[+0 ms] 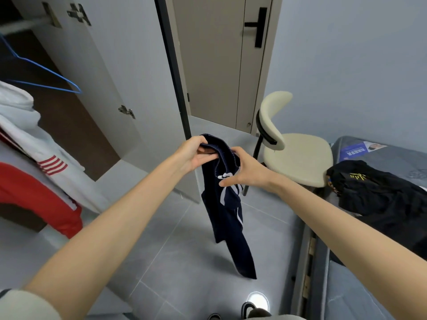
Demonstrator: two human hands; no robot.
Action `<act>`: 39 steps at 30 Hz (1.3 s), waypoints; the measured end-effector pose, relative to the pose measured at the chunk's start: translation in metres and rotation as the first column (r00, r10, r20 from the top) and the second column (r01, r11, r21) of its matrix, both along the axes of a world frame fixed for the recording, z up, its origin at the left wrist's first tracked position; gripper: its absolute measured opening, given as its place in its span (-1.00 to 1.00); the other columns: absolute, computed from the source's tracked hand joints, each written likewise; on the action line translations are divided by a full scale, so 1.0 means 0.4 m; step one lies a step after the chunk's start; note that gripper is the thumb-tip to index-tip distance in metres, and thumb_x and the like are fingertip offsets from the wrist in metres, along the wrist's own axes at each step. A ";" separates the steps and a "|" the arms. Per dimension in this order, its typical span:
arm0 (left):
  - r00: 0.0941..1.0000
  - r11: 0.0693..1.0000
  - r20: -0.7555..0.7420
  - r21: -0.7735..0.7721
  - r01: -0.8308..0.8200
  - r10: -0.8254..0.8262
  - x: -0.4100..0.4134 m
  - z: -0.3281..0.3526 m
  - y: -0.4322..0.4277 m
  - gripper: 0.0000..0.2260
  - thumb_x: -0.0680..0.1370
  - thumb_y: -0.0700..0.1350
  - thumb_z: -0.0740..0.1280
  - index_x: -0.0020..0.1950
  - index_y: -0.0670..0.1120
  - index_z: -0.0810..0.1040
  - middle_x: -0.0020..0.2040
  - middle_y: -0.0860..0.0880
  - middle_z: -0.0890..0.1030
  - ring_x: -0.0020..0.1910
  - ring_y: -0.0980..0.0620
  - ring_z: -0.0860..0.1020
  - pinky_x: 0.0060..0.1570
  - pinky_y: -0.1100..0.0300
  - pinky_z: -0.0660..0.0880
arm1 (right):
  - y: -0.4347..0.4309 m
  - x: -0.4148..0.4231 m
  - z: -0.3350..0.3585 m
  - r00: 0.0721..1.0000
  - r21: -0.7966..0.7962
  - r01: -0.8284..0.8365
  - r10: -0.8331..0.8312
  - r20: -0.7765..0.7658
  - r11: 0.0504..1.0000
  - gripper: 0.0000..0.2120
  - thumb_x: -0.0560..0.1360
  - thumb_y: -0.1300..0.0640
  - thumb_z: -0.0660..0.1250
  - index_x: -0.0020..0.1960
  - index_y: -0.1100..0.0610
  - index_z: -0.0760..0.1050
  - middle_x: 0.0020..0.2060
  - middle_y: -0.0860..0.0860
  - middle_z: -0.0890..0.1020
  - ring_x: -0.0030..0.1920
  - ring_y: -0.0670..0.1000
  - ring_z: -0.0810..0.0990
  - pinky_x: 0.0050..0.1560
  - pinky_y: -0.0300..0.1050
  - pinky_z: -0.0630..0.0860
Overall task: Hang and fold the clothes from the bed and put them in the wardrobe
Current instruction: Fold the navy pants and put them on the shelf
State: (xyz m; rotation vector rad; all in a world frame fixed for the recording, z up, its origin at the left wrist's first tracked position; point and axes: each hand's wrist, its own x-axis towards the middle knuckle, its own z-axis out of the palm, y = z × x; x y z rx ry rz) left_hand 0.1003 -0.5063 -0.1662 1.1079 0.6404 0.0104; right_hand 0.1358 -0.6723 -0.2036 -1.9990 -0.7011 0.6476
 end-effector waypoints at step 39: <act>0.881 0.745 -0.108 0.494 0.449 -0.460 0.025 -0.007 0.031 -0.04 0.28 0.06 0.56 0.54 0.08 0.07 0.54 0.01 0.15 0.49 0.01 0.18 0.39 0.02 0.22 | -0.093 0.041 0.099 0.920 0.307 0.389 -0.380 -0.092 0.869 -0.59 0.34 0.40 0.42 0.10 0.11 0.41 -0.20 0.09 0.59 -0.23 -0.03 0.56 -0.10 -0.09 0.54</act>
